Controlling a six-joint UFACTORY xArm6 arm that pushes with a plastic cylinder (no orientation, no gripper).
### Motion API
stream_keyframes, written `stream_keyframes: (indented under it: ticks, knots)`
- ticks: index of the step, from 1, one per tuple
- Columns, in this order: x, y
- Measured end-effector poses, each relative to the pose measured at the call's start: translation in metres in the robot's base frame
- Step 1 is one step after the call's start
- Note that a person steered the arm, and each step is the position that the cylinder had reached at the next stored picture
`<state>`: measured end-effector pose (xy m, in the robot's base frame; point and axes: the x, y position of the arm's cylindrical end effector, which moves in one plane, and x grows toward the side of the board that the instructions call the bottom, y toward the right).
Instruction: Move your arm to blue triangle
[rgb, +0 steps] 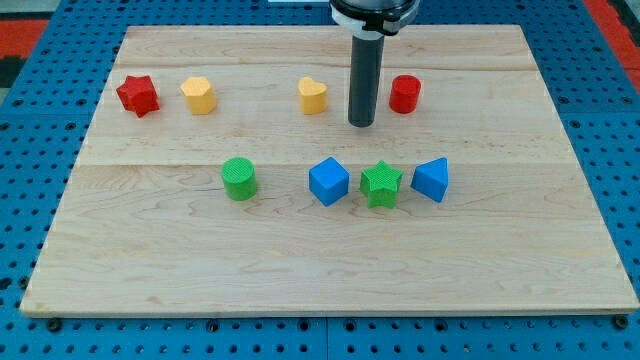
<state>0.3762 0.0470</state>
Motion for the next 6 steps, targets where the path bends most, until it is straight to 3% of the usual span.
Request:
stream_keyframes:
  ticks: [4, 5, 6]
  knots:
    - [0.027, 0.076]
    - [0.048, 0.116]
    - [0.080, 0.113]
